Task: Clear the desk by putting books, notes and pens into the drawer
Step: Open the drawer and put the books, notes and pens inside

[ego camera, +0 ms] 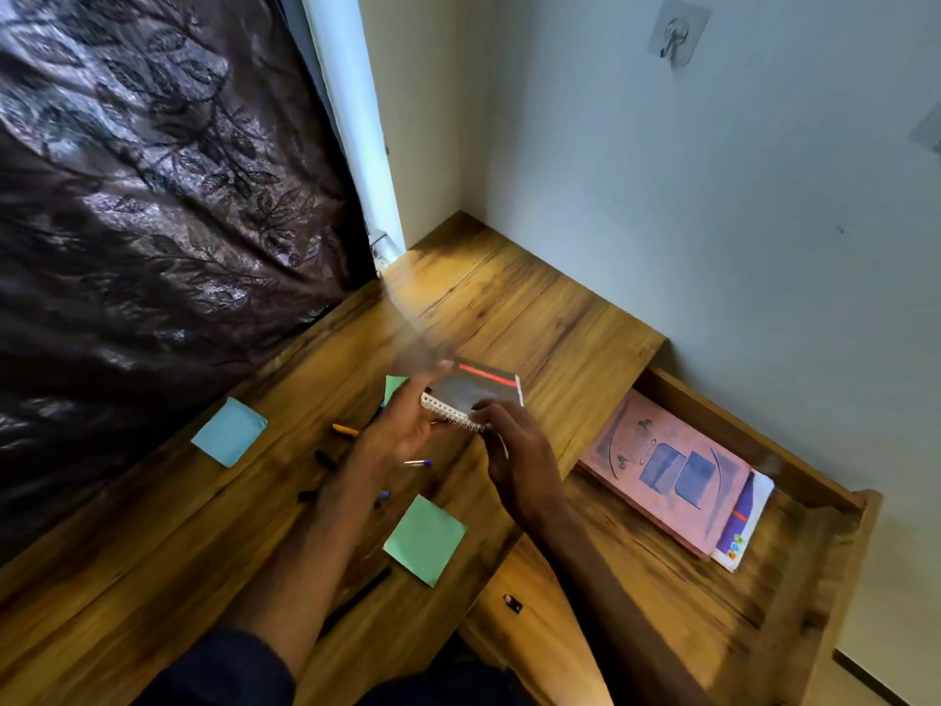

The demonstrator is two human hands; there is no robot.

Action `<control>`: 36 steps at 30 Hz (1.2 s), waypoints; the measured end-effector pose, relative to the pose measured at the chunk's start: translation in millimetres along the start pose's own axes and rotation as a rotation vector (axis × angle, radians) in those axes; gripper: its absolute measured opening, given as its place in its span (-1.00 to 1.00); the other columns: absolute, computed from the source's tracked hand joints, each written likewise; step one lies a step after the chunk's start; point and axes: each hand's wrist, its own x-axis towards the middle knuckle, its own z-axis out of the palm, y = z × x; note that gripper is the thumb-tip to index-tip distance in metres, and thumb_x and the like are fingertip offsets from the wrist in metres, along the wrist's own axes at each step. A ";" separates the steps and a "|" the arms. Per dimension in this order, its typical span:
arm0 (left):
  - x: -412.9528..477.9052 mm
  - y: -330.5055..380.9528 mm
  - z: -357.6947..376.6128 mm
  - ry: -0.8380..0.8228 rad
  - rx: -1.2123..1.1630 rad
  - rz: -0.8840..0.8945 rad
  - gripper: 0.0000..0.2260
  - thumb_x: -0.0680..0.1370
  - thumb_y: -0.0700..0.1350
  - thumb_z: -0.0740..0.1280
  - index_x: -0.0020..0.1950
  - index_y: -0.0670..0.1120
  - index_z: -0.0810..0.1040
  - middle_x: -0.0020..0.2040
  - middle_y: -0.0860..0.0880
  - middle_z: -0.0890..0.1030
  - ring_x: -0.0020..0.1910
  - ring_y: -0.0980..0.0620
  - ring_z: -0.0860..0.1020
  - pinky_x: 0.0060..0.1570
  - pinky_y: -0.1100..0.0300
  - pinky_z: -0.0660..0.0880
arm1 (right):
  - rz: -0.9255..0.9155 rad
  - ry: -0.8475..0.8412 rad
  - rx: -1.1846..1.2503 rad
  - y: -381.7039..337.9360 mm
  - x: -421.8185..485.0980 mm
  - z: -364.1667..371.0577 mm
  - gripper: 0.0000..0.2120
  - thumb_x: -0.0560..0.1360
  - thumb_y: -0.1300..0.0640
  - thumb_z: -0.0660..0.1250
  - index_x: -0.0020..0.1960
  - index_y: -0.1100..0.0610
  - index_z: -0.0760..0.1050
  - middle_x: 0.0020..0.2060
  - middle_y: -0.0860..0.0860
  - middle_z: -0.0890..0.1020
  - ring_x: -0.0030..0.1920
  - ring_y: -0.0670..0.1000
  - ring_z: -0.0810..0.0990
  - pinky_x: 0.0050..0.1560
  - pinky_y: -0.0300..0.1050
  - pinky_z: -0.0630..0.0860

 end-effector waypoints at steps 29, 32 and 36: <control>-51.9 19.6 -47.7 0.086 0.373 0.282 -0.71 0.59 -0.10 0.40 0.32 -0.06 0.57 0.15 -0.09 0.71 0.17 -0.10 0.67 0.25 -0.15 0.54 | 1.144 0.226 1.485 -12.0 -4.6 24.8 -0.33 0.31 0.28 0.62 0.33 0.34 0.43 0.27 0.32 0.53 0.29 0.34 0.55 0.28 0.35 0.48; -53.0 22.0 -48.1 0.090 0.388 0.261 -0.73 0.61 -0.13 0.36 0.32 -0.06 0.56 0.13 -0.13 0.71 0.11 -0.12 0.69 0.17 -0.17 0.59 | 1.154 0.265 1.354 -7.0 -7.5 17.4 -0.46 0.36 0.23 0.60 0.25 0.34 0.49 0.21 0.31 0.58 0.22 0.31 0.61 0.24 0.34 0.52; -52.6 32.5 -50.4 0.088 0.402 0.262 -0.73 0.63 -0.17 0.33 0.33 -0.10 0.53 0.12 -0.13 0.70 0.04 -0.04 0.71 0.03 0.05 0.66 | 1.131 0.356 1.209 6.8 -11.1 -4.9 -0.24 0.30 0.11 0.62 0.40 0.23 0.37 0.17 0.24 0.63 0.08 0.23 0.69 0.07 0.23 0.63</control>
